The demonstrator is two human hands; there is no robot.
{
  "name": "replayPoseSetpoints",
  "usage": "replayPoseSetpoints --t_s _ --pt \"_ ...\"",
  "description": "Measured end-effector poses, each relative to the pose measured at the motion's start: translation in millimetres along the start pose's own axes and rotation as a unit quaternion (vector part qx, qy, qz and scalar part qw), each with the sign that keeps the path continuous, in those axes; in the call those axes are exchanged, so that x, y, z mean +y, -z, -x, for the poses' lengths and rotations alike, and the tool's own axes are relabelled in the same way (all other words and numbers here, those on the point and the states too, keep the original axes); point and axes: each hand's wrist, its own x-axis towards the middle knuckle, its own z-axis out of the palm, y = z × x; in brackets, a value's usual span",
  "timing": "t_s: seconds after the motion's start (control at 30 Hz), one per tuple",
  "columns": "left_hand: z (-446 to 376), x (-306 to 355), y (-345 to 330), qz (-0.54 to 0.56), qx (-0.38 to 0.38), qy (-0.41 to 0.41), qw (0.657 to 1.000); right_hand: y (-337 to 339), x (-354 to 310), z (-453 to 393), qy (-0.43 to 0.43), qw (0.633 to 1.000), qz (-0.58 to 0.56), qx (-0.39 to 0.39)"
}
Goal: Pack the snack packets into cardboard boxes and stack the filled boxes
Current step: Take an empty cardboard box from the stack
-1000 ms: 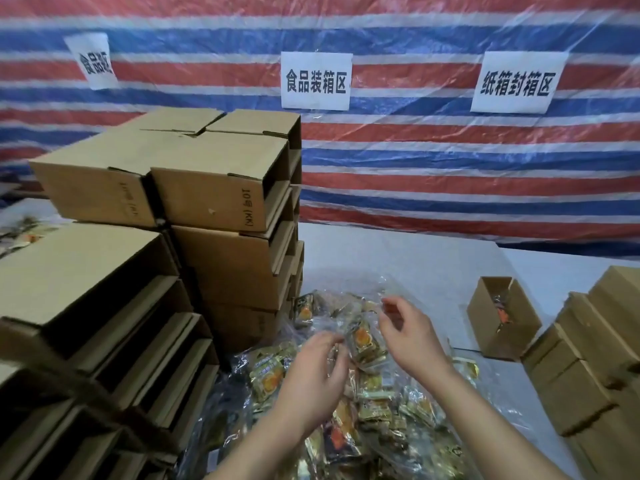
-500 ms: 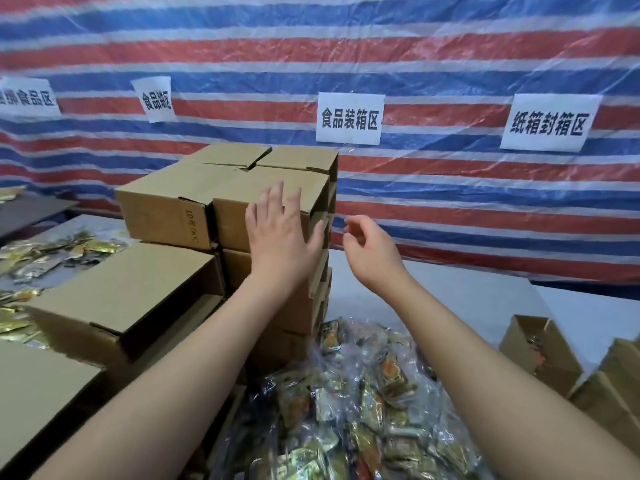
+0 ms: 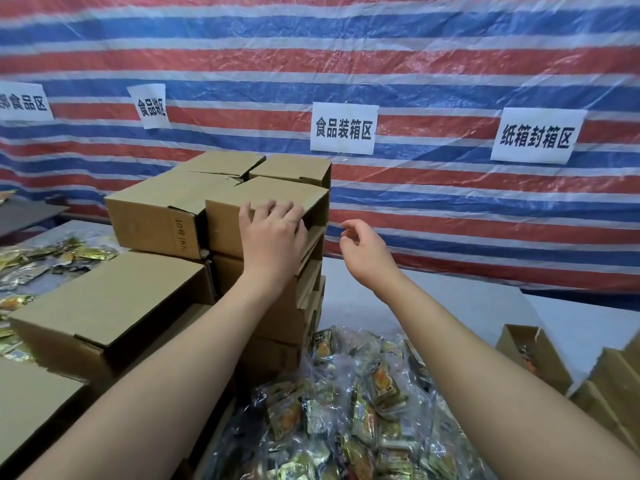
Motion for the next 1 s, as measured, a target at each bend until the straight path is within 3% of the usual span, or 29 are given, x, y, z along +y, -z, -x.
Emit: replayPoseSetpoints --t_s 0.23,0.4,0.5,0.63,0.77,1.0 --pt "-4.3 14.3 25.3 0.062 0.054 -0.007 0.997 19.1 -2.9 -8.1 0.010 0.999 -0.012 0.050" --pt "-14.2 38.9 60.9 0.189 0.060 0.024 0.980 64.5 -13.5 -16.3 0.050 0.985 0.018 0.165" --pt "-20.8 51.4 78.3 0.272 0.042 0.033 0.961 94.8 -21.3 -17.9 0.091 0.976 0.070 0.187" --pt "-24.7 63.3 87.6 0.374 -0.027 0.041 0.926 130.1 -28.9 -17.4 0.128 0.961 0.185 0.159" --pt "-22.9 73.8 81.7 0.432 -0.113 0.080 0.891 156.8 -25.0 -5.8 0.114 0.943 0.304 0.068" --pt "2.7 84.6 60.4 0.464 -0.244 0.117 0.844 159.5 15.4 35.7 0.062 0.923 0.381 0.016"
